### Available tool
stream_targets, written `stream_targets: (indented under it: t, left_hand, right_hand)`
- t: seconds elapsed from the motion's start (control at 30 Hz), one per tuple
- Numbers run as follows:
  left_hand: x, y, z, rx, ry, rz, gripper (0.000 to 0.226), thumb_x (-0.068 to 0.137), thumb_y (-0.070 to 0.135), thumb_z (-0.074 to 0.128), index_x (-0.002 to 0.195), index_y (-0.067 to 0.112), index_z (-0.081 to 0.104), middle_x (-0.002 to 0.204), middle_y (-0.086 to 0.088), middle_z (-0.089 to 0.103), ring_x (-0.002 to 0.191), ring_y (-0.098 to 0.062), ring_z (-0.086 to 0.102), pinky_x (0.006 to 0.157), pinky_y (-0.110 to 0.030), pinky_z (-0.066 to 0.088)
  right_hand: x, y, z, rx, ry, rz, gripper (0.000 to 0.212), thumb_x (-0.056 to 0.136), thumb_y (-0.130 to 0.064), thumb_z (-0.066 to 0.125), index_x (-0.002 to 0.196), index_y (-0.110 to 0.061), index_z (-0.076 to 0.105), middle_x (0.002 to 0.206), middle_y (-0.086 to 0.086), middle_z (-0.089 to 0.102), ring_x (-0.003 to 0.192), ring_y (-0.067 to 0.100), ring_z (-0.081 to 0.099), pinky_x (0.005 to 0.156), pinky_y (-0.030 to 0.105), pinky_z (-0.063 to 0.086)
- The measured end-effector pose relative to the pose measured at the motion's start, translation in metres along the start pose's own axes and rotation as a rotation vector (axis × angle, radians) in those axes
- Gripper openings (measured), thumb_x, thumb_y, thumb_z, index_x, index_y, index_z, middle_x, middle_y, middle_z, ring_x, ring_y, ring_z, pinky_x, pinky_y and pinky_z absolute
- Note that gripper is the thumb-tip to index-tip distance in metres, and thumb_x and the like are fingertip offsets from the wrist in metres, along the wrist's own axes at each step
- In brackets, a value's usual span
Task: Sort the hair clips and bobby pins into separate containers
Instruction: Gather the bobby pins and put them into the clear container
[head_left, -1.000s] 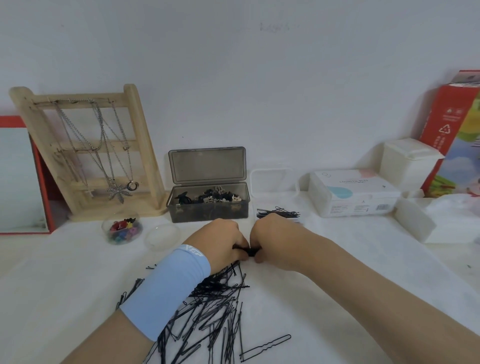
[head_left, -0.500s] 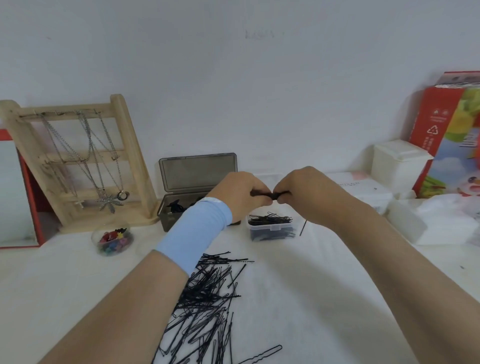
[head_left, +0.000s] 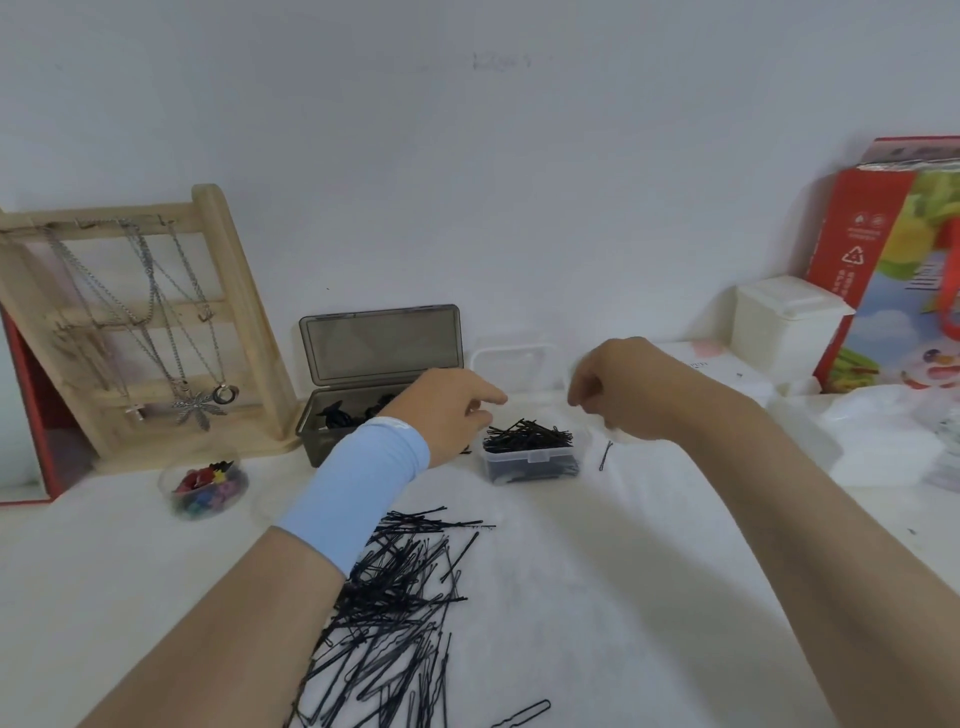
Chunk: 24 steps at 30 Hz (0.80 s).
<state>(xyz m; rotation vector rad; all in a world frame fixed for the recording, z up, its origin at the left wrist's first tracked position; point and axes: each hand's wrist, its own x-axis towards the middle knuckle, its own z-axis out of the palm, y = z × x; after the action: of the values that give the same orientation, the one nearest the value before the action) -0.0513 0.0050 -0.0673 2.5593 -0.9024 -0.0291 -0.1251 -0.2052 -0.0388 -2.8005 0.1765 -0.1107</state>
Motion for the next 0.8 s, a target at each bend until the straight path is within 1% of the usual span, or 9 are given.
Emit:
stream_targets:
  t: [0.07,0.2,0.3,0.37,0.43,0.5,0.57,0.67,0.8]
  left_hand:
    - [0.003,0.002,0.003,0.128,-0.065,0.016,0.029,0.098,0.028,0.056,0.125,0.029,0.067,0.128,0.003,0.06,0.117,-0.016,0.054,0.104,-0.031,0.04]
    - [0.01,0.011,0.007,0.284,-0.113,0.038,0.023,0.096,0.029,0.053,0.104,0.025,0.075,0.111,-0.001,0.066,0.111,-0.023,0.057,0.096,-0.037,0.047]
    - [0.012,0.021,0.012,0.205,-0.167,0.053,0.029,0.101,0.033,0.048,0.119,0.025,0.069,0.126,0.005,0.062,0.117,-0.019,0.055,0.104,-0.036,0.041]
    - [0.014,0.025,0.017,0.183,-0.245,0.045,0.028,0.102,0.034,0.043,0.103,0.019,0.066,0.114,0.002,0.062,0.103,-0.02,0.056,0.098,-0.036,0.044]
    - [0.016,0.025,0.02,0.143,-0.248,0.037,0.02,0.1,0.035,0.043,0.091,0.026,0.057,0.102,0.001,0.06,0.089,-0.018,0.05,0.092,-0.038,0.045]
    - [0.016,0.022,0.019,0.081,-0.199,0.037,0.021,0.1,0.036,0.046,0.108,0.032,0.065,0.116,0.006,0.06,0.1,-0.013,0.054,0.1,-0.034,0.043]
    - [0.012,0.02,0.018,0.068,-0.172,0.066,0.032,0.1,0.035,0.047,0.13,0.031,0.058,0.132,0.012,0.053,0.119,-0.011,0.051,0.107,-0.033,0.037]
    - [0.007,0.021,0.017,0.146,-0.255,0.107,0.036,0.102,0.036,0.043,0.133,0.028,0.059,0.14,0.013,0.05,0.128,-0.013,0.046,0.112,-0.033,0.033]
    - [0.002,0.018,0.011,-0.021,-0.093,0.069,0.032,0.102,0.031,0.045,0.129,0.031,0.062,0.129,0.013,0.057,0.116,-0.01,0.054,0.105,-0.028,0.039]
  right_hand:
    - [-0.001,0.002,0.001,-0.092,-0.097,0.092,0.026,0.087,-0.001,0.05,0.098,-0.018,0.067,0.074,0.005,0.07,0.05,0.024,0.065,0.059,0.029,0.058]
    - [-0.003,0.007,0.014,-0.166,-0.309,0.158,0.044,0.088,0.003,0.05,0.126,-0.019,0.055,0.094,0.014,0.072,0.05,0.023,0.064,0.061,0.031,0.059]
    - [-0.001,0.007,0.02,-0.3,-0.311,0.118,0.031,0.089,-0.004,0.058,0.118,-0.013,0.064,0.088,0.005,0.068,0.061,0.02,0.061,0.064,0.028,0.056]
    - [0.003,0.003,0.023,-0.355,-0.287,0.121,0.016,0.09,-0.012,0.062,0.105,-0.013,0.068,0.086,0.003,0.065,0.07,0.02,0.059,0.069,0.026,0.054]
    - [0.004,-0.003,0.025,-0.454,-0.346,0.149,0.006,0.089,-0.014,0.064,0.083,-0.012,0.066,0.095,0.004,0.072,0.073,0.02,0.057,0.074,0.026,0.052]
    - [0.002,-0.006,0.023,-0.499,-0.384,0.162,0.005,0.086,-0.015,0.068,0.082,-0.012,0.067,0.088,0.003,0.072,0.07,0.02,0.058,0.074,0.025,0.051]
    - [-0.003,-0.003,0.013,-0.443,-0.348,0.145,0.006,0.084,-0.013,0.069,0.086,-0.008,0.068,0.064,0.001,0.062,0.058,0.019,0.06,0.066,0.024,0.052]
    - [-0.009,0.002,-0.006,-0.3,-0.174,0.118,0.005,0.08,-0.007,0.066,0.084,-0.009,0.069,0.048,0.0,0.059,0.056,0.022,0.071,0.069,0.034,0.061]
    - [-0.005,-0.01,-0.002,-0.172,0.03,-0.025,0.011,0.083,-0.022,0.069,0.086,-0.03,0.074,0.085,-0.007,0.071,0.082,0.018,0.068,0.074,0.031,0.055]
